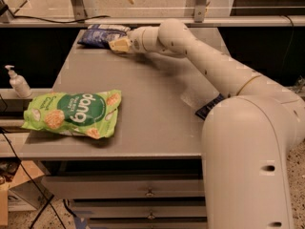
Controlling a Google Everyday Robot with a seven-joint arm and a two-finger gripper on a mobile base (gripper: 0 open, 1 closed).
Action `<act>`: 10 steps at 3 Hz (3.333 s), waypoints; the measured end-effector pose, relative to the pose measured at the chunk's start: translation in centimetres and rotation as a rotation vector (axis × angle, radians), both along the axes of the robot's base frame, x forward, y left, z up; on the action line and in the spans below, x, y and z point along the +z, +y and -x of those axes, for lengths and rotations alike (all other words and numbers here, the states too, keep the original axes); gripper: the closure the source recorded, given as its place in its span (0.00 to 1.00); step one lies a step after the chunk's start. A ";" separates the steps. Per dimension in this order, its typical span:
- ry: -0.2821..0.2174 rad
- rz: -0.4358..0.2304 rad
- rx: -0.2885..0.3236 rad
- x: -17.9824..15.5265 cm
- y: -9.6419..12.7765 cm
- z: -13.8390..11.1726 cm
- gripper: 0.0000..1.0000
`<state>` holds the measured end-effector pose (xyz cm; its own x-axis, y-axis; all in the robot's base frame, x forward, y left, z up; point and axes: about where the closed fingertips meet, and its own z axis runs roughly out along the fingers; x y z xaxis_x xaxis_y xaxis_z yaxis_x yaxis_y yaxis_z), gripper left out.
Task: Move blue chip bag near green rice chip bag
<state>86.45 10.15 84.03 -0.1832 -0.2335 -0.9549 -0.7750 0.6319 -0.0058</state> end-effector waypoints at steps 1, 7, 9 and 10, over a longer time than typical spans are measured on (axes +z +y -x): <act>0.005 0.009 0.009 -0.3 -0.2 0.1 0.65; -0.044 0.005 0.637 7.2 -3.1 22.9 1.00; 0.037 0.018 0.645 4.8 -2.9 27.0 0.59; 0.037 0.018 0.649 4.8 -2.7 27.0 0.36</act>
Offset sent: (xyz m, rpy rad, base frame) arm -0.0213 -0.0219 0.0257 -0.0494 -0.0735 0.0753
